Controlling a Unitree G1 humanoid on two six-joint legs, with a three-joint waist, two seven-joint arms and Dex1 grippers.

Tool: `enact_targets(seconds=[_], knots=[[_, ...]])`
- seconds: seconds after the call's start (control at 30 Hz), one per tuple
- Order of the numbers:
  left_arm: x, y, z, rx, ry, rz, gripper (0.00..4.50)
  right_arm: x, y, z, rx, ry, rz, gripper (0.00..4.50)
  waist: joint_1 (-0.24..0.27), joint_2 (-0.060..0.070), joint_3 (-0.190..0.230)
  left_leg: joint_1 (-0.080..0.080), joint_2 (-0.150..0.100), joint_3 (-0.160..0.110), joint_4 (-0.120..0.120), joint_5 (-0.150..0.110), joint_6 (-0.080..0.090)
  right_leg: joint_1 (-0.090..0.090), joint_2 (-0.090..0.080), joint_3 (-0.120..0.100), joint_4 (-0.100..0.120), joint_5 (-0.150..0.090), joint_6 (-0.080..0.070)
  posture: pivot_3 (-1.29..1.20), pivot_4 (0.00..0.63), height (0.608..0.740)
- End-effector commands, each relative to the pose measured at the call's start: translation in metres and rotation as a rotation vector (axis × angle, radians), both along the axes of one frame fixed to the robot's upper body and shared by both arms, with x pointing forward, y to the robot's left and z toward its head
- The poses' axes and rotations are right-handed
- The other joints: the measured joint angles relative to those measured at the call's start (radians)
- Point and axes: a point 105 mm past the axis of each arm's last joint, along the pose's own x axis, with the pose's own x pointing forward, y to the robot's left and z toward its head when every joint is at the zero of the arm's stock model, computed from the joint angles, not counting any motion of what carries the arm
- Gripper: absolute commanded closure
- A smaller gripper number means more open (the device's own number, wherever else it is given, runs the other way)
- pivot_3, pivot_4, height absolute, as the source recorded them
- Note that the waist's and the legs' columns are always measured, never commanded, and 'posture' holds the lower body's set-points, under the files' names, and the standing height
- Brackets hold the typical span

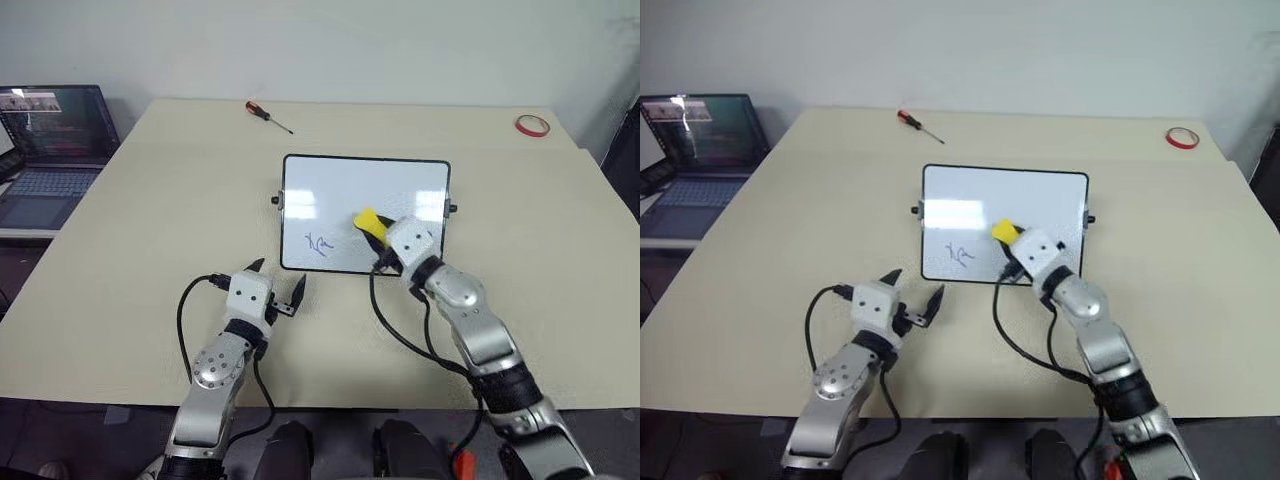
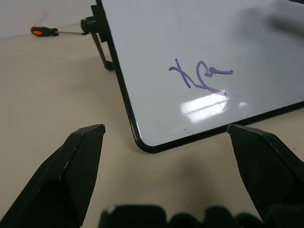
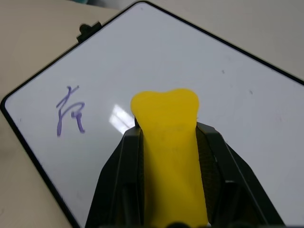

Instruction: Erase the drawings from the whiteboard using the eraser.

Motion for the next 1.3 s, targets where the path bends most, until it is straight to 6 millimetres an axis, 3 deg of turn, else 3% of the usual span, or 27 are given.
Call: enact_targets(seconds=[0.03, 0.3, 0.43, 0.6, 0.73, 0.97, 1.03, 1.17, 1.3], knots=[[-0.002, -0.005, 0.014, -0.009, -0.052, -0.006, 0.0, 0.002, 0.024, 0.014, -0.001, -0.079, 0.076, 3.35, 0.0, 0.0, 0.0, 0.0, 0.0, 0.0, 0.0, 0.0, 0.0, 0.0, 0.0, 0.0, 0.0, 0.0, 0.0, 0.0, 0.15, 0.74], [-0.001, -0.006, 0.016, -0.016, -0.056, -0.004, 0.0, 0.016, 0.06, 0.012, -0.044, -0.1, 0.122, 3.35, 0.0, 0.0, 0.0, 0.0, 0.0, 0.0, 0.0, 0.0, 0.0, -0.001, 0.0, 0.0, 0.001, 0.0, 0.0, 0.0, 0.15, 0.74], [-0.002, -0.01, 0.02, -0.021, -0.061, -0.014, 0.0, 0.03, 0.064, -0.006, -0.172, -0.089, 0.035, 3.35, 0.0, 0.0, 0.0, 0.0, 0.0, 0.0, 0.0, 0.0, 0.0, -0.001, 0.0, 0.0, 0.001, 0.0, 0.0, 0.0, 0.15, 0.74], [-0.003, -0.013, 0.023, -0.013, -0.067, -0.024, 0.0, 0.034, 0.066, -0.028, -0.259, -0.032, 0.015, 3.35, -0.001, 0.001, -0.001, 0.0, 0.0, 0.001, 0.0, 0.0, 0.0, -0.001, 0.0, 0.0, 0.002, 0.0, -0.001, 0.0, 0.15, 0.74], [-0.003, -0.015, 0.025, -0.012, -0.073, -0.028, 0.0, 0.027, 0.066, -0.045, -0.297, 0.027, 0.053, 3.35, -0.001, 0.001, -0.001, 0.003, 0.0, 0.001, 0.001, 0.0, 0.0, 0.001, 0.0, 0.0, 0.003, 0.001, -0.001, 0.0, 0.15, 0.74], [-0.002, -0.016, 0.027, -0.017, -0.079, -0.032, 0.0, -0.011, 0.069, -0.085, -0.33, 0.189, 0.213, 3.35, 0.0, 0.001, -0.002, 0.003, 0.0, 0.0, 0.002, 0.0, 0.0, 0.002, 0.0, 0.0, 0.004, 0.001, -0.001, 0.0, 0.15, 0.74], [-0.001, -0.015, 0.027, -0.017, -0.081, -0.031, 0.0, -0.013, 0.064, -0.091, -0.353, 0.2, 0.218, 3.35, 0.0, 0.001, -0.002, 0.003, 0.0, 0.0, 0.003, 0.0, 0.0, 0.002, 0.0, 0.0, 0.004, 0.0, -0.001, 0.0, 0.15, 0.74], [0.0, -0.016, 0.028, -0.018, -0.082, -0.037, 0.0, 0.011, 0.052, -0.067, -0.297, 0.132, 0.099, 3.35, 0.002, 0.001, -0.002, 0.004, 0.0, -0.001, 0.004, 0.0, 0.0, 0.003, 0.0, -0.001, 0.005, 0.0, -0.001, 0.0, 0.15, 0.74], [0.001, -0.021, 0.028, -0.02, -0.081, -0.056, 0.0, 0.041, 0.041, -0.027, -0.196, 0.01, -0.072, 3.35, 0.003, 0.001, -0.002, 0.004, 0.0, -0.001, 0.005, 0.0, 0.0, 0.002, 0.0, -0.001, 0.009, 0.001, -0.001, 0.0, 0.15, 0.74]])
